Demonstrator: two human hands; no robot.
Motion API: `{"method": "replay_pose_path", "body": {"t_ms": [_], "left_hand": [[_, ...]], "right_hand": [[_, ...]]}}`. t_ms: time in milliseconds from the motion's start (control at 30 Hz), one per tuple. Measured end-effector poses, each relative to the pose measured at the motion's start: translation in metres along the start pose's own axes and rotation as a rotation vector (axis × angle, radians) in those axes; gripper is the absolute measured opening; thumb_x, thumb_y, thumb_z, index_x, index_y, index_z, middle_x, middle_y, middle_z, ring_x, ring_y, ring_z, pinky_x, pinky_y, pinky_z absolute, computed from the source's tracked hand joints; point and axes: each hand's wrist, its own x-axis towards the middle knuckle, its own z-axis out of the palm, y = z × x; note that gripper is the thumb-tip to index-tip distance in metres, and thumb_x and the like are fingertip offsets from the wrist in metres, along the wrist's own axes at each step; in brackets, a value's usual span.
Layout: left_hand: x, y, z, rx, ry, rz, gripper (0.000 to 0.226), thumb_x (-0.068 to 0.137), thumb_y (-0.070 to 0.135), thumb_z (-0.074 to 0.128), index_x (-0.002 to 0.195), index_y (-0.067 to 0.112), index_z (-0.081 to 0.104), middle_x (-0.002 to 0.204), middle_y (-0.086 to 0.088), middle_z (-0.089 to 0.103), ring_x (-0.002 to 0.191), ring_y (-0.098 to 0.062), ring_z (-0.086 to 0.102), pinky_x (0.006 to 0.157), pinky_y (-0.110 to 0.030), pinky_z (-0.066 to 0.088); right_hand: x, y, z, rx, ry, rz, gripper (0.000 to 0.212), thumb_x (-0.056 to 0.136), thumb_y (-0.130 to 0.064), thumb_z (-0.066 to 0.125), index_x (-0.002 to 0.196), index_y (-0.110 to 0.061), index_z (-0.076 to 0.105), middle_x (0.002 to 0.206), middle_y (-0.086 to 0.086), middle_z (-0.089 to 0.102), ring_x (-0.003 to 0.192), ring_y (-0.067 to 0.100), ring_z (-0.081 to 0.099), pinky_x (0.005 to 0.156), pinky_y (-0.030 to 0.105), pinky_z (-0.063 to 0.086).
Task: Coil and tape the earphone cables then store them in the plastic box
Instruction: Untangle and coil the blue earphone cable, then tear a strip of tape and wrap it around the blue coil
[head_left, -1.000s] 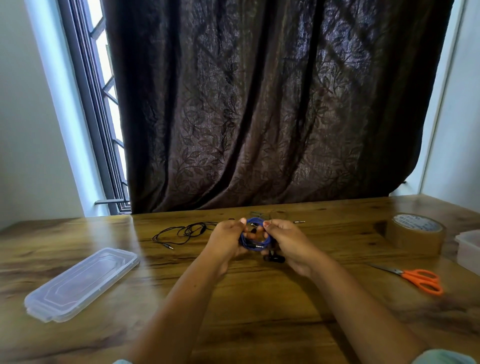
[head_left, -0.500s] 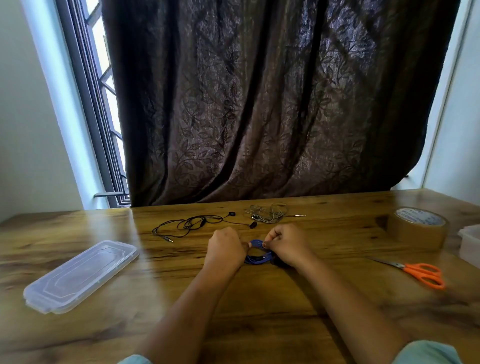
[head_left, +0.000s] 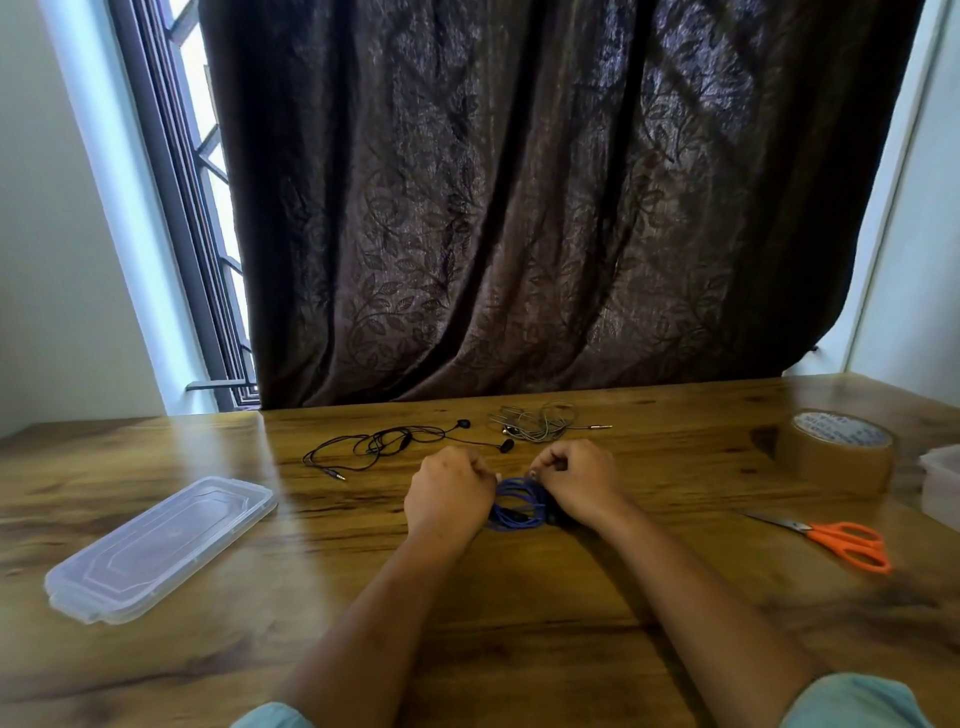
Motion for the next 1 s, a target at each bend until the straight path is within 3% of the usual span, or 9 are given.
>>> {"method": "replay_pose_path", "body": {"t_ms": [167,400,467,533,600,667,867,1000], "left_hand": [[-0.001,0.001,0.000,0.006,0.089,0.060,0.015,0.089,0.034,0.061,0.082,0.023,0.068,0.080,0.006,0.067,0.073,-0.014,0.062,0.056,-0.025,0.046],[-0.007,0.009,-0.004,-0.011,0.149,0.158,0.014,0.091,0.030,0.057,0.084,0.024,0.067,0.074,0.009,0.064,0.070,-0.010,0.061,0.053,-0.023,0.043],[-0.012,0.015,-0.004,0.033,0.166,0.235,0.014,0.092,0.029,0.056,0.085,0.022,0.067,0.078,0.009,0.062,0.069,-0.010,0.057,0.052,-0.024,0.040],[-0.021,0.026,-0.001,0.088,0.193,0.332,0.013,0.092,0.030,0.056,0.087,0.022,0.065,0.083,0.009,0.059,0.068,-0.011,0.052,0.054,-0.025,0.037],[-0.035,0.039,0.004,0.096,0.192,0.429,0.011,0.091,0.031,0.055,0.090,0.024,0.064,0.090,0.006,0.061,0.072,-0.016,0.057,0.058,-0.027,0.040],[-0.053,0.054,0.012,0.088,0.161,0.528,0.013,0.092,0.031,0.054,0.097,0.025,0.064,0.095,0.006,0.063,0.076,-0.017,0.061,0.059,-0.026,0.042],[-0.100,0.078,0.036,0.058,0.040,0.800,0.014,0.092,0.029,0.052,0.100,0.029,0.063,0.089,0.013,0.064,0.069,-0.005,0.058,0.058,-0.019,0.047],[-0.113,0.080,0.050,0.170,-0.072,0.905,0.036,0.089,0.042,0.026,0.100,0.031,0.059,0.090,0.010,0.066,0.069,-0.011,0.063,0.056,-0.030,0.053]], "right_hand": [[0.004,0.005,-0.001,0.034,0.050,-0.003,0.012,0.091,-0.018,0.060,0.082,-0.020,0.067,0.086,-0.008,0.064,0.070,-0.004,0.051,0.050,0.006,0.034],[-0.002,0.010,-0.005,0.057,0.130,-0.041,0.011,0.091,-0.018,0.059,0.087,-0.017,0.069,0.086,-0.006,0.065,0.077,0.003,0.054,0.056,0.003,0.032],[-0.009,0.013,-0.009,0.057,0.171,-0.033,0.012,0.091,-0.014,0.058,0.089,-0.015,0.069,0.089,-0.001,0.068,0.081,0.009,0.059,0.056,0.009,0.035],[-0.019,0.015,-0.012,0.066,0.230,-0.042,0.014,0.089,-0.008,0.057,0.089,-0.011,0.071,0.092,0.005,0.071,0.086,0.019,0.064,0.067,0.018,0.040],[-0.031,0.019,-0.017,0.033,0.306,-0.088,0.014,0.086,-0.007,0.057,0.087,-0.012,0.071,0.092,0.007,0.071,0.088,0.024,0.063,0.080,0.029,0.046],[-0.046,0.024,-0.028,-0.070,0.344,-0.105,0.012,0.087,-0.015,0.056,0.087,-0.019,0.067,0.093,0.004,0.067,0.091,0.023,0.058,0.083,0.036,0.046],[-0.082,0.065,-0.078,-0.130,0.474,0.045,0.015,0.084,-0.017,0.054,0.091,-0.020,0.067,0.097,0.005,0.066,0.095,0.025,0.057,0.086,0.035,0.044],[-0.104,0.094,-0.115,-0.300,0.539,0.141,0.018,0.090,-0.021,0.050,0.099,-0.022,0.066,0.102,0.002,0.064,0.098,0.021,0.055,0.090,0.036,0.043]]}}
